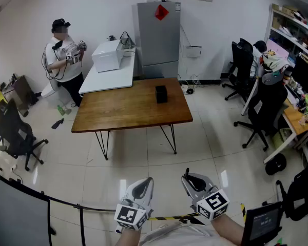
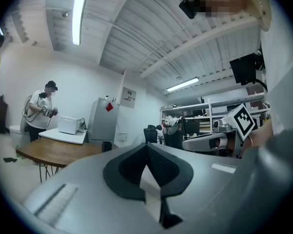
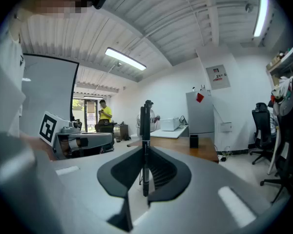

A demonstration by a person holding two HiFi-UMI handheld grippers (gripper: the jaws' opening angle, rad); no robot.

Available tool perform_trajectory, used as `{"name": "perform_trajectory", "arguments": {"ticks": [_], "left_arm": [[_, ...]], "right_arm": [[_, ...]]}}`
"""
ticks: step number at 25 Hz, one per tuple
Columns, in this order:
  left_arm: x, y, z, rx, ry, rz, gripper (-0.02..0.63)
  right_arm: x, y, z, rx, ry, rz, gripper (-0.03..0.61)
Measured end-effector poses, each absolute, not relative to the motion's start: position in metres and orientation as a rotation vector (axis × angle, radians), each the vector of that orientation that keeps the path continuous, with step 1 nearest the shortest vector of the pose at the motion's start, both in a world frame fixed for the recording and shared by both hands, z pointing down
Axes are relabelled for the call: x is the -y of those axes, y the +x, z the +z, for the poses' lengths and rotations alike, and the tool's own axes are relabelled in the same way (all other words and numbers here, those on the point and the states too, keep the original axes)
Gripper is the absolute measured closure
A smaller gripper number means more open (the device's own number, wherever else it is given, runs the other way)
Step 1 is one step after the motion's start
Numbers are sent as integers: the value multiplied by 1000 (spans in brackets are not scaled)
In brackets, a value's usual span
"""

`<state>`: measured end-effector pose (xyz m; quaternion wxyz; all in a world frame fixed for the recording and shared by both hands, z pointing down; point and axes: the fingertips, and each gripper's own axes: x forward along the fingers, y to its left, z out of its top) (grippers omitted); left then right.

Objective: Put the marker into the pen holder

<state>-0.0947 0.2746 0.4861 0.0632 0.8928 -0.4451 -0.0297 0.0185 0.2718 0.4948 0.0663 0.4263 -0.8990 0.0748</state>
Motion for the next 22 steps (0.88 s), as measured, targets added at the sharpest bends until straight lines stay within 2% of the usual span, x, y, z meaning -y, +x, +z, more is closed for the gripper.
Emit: {"name": "perform_trajectory", "arguments": {"ticks": [13,22], "left_arm": [[-189,-99,502,1356,2678,-104,597],[-21,-73,494,1493,2671,-13,597]], "right_arm": [[-183,19,509,2720,1275,225,541],[4,42,506,2792,1183,206,541]]}}
